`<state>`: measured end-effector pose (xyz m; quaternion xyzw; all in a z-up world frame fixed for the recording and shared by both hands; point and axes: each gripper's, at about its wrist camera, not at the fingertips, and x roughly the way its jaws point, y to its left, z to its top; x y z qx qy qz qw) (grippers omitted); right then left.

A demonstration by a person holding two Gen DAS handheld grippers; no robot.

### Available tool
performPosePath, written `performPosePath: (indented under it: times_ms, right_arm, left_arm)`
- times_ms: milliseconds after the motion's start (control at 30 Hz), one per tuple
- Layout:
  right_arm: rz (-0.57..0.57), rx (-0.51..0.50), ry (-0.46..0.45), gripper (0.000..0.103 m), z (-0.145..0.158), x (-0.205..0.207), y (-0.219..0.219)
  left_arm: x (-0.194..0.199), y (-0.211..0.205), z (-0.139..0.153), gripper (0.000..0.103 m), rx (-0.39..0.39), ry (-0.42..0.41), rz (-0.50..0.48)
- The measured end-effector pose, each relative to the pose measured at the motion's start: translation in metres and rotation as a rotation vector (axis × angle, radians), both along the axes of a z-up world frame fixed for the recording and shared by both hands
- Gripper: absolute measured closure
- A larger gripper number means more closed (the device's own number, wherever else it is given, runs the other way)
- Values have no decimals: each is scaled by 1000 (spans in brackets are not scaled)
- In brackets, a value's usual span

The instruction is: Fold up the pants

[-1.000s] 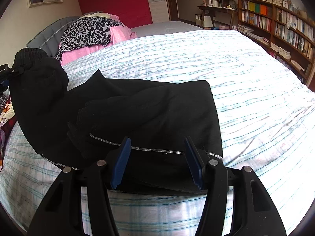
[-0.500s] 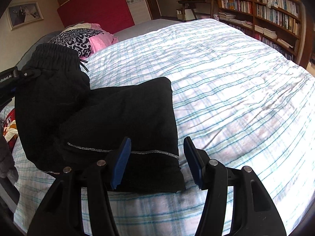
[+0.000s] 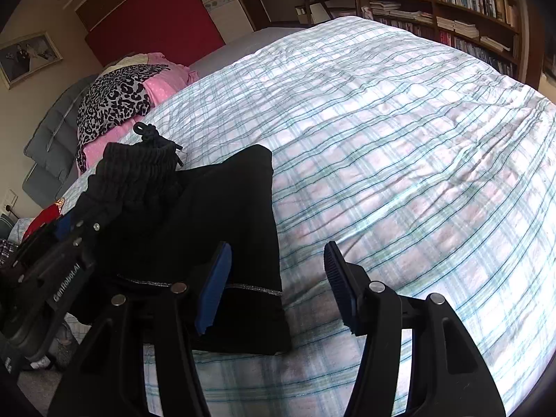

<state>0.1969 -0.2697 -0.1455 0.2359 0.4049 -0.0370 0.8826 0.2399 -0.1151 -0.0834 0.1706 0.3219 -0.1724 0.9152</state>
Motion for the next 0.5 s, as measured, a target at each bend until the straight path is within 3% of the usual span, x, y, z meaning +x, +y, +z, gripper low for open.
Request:
performPosePath:
  times_ms: [267,300,333,367,400,500]
  right_arm:
    - [50,167,-10,46,5,17,-19]
    - [50,188,-11,46,5,19,-22]
    - [47,208,-13,46,6,21,-27]
    - [51,233,-17,46,7,22,-30]
    - [58,265,-19,46,6,24,-33]
    - [80,362,-17,40,4,27,-38]
  left_arm:
    - [-23,-19,-36,60,199,-48,-72]
    - [-26,-20,-38,58,200,-42,-87]
    - [-29,-20,-38,38,175,-27,-122]
    - [-34,-19,-37,27,138,-19,-162]
    - [-40,-19,-35,27,112,-30,-198]
    - [-60,-27,-32,27,128,-75,-290]
